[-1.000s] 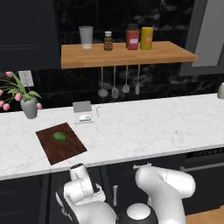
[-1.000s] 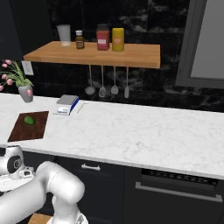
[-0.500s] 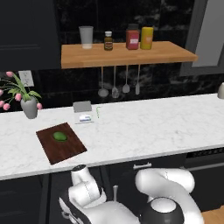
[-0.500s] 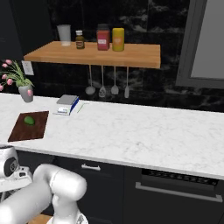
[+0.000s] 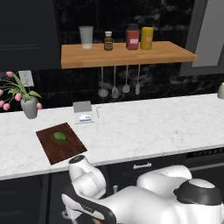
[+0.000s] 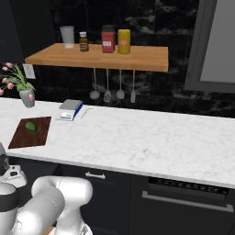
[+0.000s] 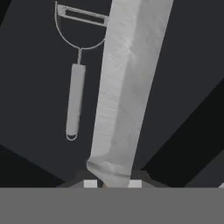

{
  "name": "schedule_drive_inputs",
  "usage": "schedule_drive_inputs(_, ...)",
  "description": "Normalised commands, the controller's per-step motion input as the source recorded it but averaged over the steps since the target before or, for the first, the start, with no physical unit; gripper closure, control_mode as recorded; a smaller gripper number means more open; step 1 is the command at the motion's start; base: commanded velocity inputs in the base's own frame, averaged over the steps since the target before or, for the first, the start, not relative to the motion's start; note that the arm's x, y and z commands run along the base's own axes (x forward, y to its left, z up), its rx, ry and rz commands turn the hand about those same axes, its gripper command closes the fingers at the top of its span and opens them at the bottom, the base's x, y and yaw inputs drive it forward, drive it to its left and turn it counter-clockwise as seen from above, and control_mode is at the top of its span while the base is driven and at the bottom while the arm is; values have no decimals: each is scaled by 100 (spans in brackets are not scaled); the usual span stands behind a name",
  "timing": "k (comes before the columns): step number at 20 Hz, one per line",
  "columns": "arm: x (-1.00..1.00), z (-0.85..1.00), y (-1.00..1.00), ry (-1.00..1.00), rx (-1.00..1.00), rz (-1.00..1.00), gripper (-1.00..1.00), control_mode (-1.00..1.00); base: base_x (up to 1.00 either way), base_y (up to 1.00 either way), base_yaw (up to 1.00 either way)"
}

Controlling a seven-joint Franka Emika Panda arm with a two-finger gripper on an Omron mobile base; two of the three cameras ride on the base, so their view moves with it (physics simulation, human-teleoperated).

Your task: Place the appropriate cutting tool for cutting the avocado skin on the cutting board.

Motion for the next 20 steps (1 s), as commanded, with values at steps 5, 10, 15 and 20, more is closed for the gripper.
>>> schedule_drive_inputs(5,-53,59,23,3,0,14,100,-100,0,0,0)
schedule_drive_inputs(10,-67,98,15,0,-2,9,100,-100,0,0,0)
schedule_drive_inputs(15,-48,100,7,0,-6,8,100,-100,0,0,0)
schedule_drive_inputs(20,17,100,0,0,-8,9,100,-100,0,0,0)
